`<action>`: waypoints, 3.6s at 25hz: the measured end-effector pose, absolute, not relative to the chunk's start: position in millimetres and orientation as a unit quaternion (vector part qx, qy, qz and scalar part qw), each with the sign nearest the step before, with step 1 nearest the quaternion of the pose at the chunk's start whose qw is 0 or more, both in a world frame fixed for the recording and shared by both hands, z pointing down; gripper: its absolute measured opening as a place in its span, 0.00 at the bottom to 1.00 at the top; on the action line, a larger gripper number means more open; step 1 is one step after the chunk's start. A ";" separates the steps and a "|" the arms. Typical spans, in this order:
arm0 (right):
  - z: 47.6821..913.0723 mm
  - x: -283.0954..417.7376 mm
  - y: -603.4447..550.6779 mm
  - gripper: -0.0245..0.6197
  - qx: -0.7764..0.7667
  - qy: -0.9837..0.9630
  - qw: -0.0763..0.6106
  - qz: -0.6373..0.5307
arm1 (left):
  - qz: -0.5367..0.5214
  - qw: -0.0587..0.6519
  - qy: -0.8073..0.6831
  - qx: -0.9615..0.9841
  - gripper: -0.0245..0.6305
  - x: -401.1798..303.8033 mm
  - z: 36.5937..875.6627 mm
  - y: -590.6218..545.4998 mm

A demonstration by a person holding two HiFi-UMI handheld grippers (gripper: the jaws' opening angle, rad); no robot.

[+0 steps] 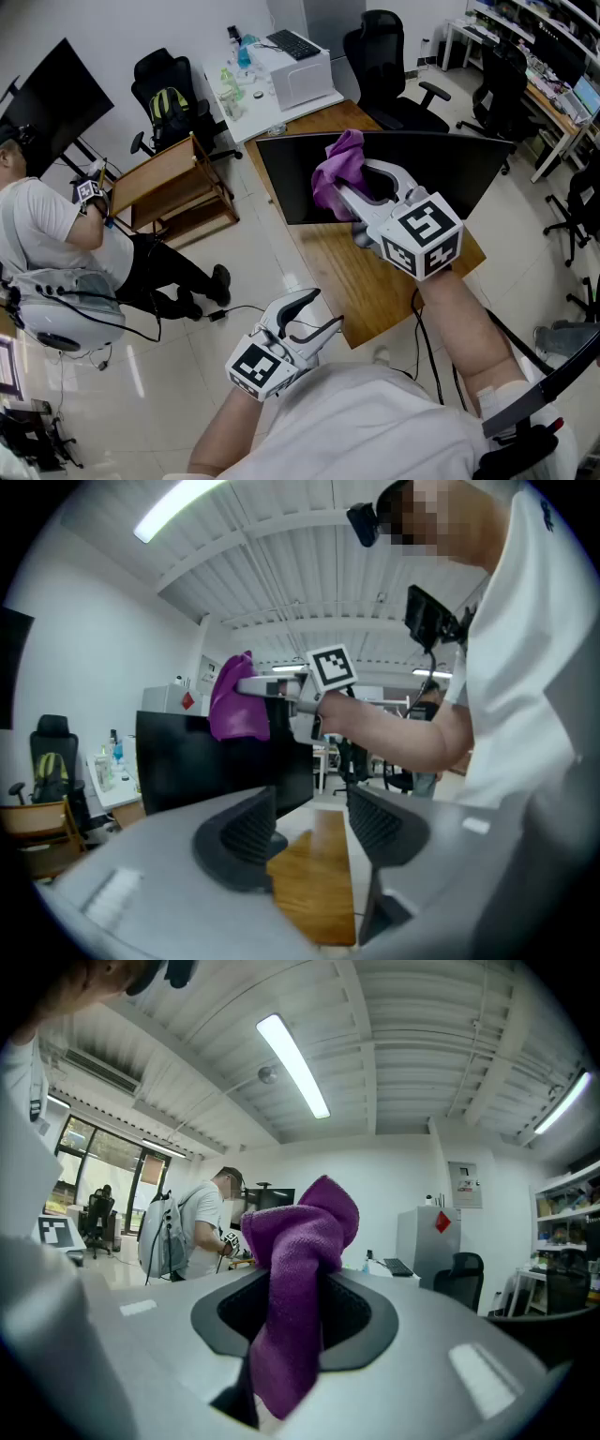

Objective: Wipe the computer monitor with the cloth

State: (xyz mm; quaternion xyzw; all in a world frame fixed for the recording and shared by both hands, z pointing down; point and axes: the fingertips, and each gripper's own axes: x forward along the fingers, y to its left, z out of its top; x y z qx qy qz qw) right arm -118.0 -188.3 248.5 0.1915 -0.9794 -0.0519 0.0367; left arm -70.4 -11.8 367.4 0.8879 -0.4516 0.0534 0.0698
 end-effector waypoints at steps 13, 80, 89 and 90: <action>265.4 -272.5 -234.5 0.24 0.217 -0.968 0.104 -0.071 | 0.044 0.090 -0.474 0.875 0.43 -183.4 377.1 20.0; 269.8 172.4 -413.1 0.24 0.458 -0.880 0.123 -0.025 | 0.079 0.083 -0.354 0.928 0.43 34.3 376.1 -80.5; 273.2 215.6 -422.5 0.24 0.477 -0.870 0.121 -0.019 | 0.083 0.081 -0.353 0.928 0.43 52.2 379.2 -81.8; 274.1 219.4 -423.8 0.24 0.479 -0.869 0.123 -0.019 | 0.081 0.082 -0.353 0.929 0.44 54.6 380.2 -81.8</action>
